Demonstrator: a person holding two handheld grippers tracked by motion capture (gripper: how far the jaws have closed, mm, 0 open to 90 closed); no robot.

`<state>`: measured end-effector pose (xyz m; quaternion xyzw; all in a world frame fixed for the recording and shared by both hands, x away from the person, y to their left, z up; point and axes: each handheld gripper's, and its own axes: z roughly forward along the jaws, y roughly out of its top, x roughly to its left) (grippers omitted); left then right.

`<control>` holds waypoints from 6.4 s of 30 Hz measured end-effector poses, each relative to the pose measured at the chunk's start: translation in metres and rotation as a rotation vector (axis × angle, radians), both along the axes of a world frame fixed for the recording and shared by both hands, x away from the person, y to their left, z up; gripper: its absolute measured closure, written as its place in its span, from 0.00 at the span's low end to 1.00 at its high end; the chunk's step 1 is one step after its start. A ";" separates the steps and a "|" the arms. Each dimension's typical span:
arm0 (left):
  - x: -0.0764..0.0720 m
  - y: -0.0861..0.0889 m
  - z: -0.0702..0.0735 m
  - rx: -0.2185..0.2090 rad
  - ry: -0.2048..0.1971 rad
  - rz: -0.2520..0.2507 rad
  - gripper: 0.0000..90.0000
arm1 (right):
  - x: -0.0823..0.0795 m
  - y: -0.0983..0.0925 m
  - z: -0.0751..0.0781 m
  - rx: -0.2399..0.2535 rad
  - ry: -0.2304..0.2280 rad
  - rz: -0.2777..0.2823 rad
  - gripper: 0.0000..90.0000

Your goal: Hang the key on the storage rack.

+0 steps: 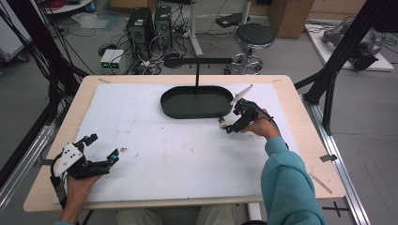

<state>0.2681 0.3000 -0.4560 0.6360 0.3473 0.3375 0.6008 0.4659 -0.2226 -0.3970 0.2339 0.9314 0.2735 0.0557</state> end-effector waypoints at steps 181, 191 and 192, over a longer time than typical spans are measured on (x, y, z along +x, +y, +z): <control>0.000 0.000 0.000 -0.002 0.003 -0.007 0.02 | 0.091 -0.008 0.125 0.266 -0.122 -0.265 0.99; 0.000 0.000 0.000 0.000 0.003 -0.008 0.02 | 0.092 -0.009 0.125 0.272 -0.129 -0.273 0.99; 0.000 0.000 0.000 0.000 0.003 -0.008 0.02 | 0.093 -0.009 0.124 0.271 -0.135 -0.272 0.99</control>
